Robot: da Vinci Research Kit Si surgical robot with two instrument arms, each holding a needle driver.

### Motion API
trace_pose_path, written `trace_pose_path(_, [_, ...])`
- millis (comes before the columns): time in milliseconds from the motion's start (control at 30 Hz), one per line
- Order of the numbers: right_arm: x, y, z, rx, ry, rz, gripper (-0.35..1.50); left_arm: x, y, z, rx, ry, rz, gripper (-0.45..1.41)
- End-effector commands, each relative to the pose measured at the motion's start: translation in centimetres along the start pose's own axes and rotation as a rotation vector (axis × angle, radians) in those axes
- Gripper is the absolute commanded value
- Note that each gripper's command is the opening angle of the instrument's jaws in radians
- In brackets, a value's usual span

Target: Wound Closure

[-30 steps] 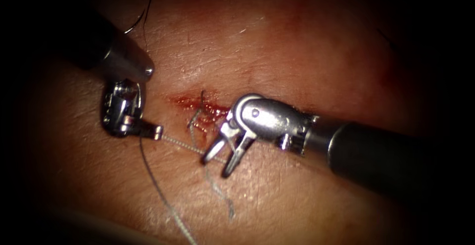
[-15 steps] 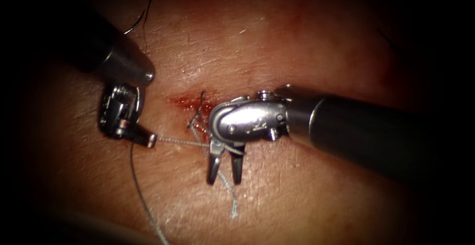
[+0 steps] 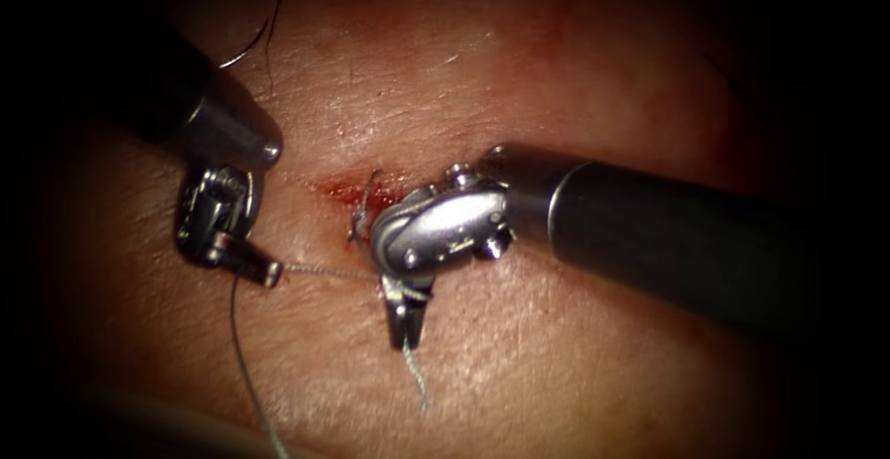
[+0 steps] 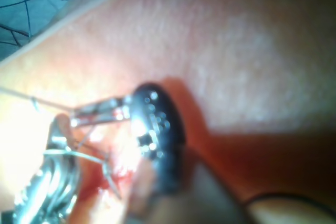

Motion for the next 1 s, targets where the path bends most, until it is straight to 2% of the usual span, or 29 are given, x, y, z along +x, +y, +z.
trace_pose_path(33, [-0.01,0.07,0.06,-0.039,0.031,0.049,-0.35,-0.07,0.08,0.01,-0.003,0.001,-0.003,-0.45])
trace_pose_path(233, [-0.17,-0.01,-0.09,-0.267,0.23,0.181,-0.35,-0.05,0.2,0.04,0.023,-0.005,-0.006,-0.45])
trace_pose_path(300, [-0.3,-0.11,-0.3,-0.401,0.31,0.221,-0.35,-0.07,0.3,0.11,0.046,-0.01,-0.003,-0.45])
trace_pose_path(333, [-0.4,-0.18,-0.48,-0.502,0.34,0.253,-0.35,-0.1,0.39,0.17,0.086,-0.021,-0.003,-0.45])
trace_pose_path(367, [-0.44,-0.21,-0.56,-0.553,0.348,0.276,-0.35,-0.12,0.44,0.2,0.116,-0.031,0.001,-0.45])
trace_pose_path(400, [-0.52,-0.28,-0.75,-0.619,0.392,0.313,-0.35,-0.15,0.53,0.25,0.156,-0.04,-0.011,-0.45])
trace_pose_path(467, [-0.59,-0.35,-0.91,-0.667,0.414,0.353,-0.35,-0.19,0.64,0.31,0.178,-0.043,-0.019,-0.45])
trace_pose_path(500, [-0.7,-0.42,-1.07,-0.715,0.431,0.404,-0.35,-0.22,0.74,0.37,0.214,-0.051,-0.031,-0.45])
trace_pose_path(567, [-0.81,-0.47,-1.2,-0.753,0.441,0.438,-0.35,-0.24,0.81,0.4,0.228,-0.055,-0.034,-0.45])
trace_pose_path(600, [-0.95,-0.51,-1.31,-0.796,0.441,0.481,-0.35,-0.26,0.89,0.45,0.263,-0.063,-0.046,-0.45])
trace_pose_path(733, [-1.21,-0.5,-1.32,-0.828,0.448,0.54,-0.35,-0.27,1.03,0.53,0.295,-0.067,-0.061,-0.45])
trace_pose_path(867, [-1.29,-0.47,-1.18,-0.807,0.445,0.538,-0.35,-0.26,1.24,0.59,0.321,-0.072,-0.082,-0.45])
trace_pose_path(1000, [-1.27,-0.51,-1.09,-0.797,0.44,0.527,-0.35,-0.19,1.46,0.7,0.367,-0.083,-0.102,-0.45])
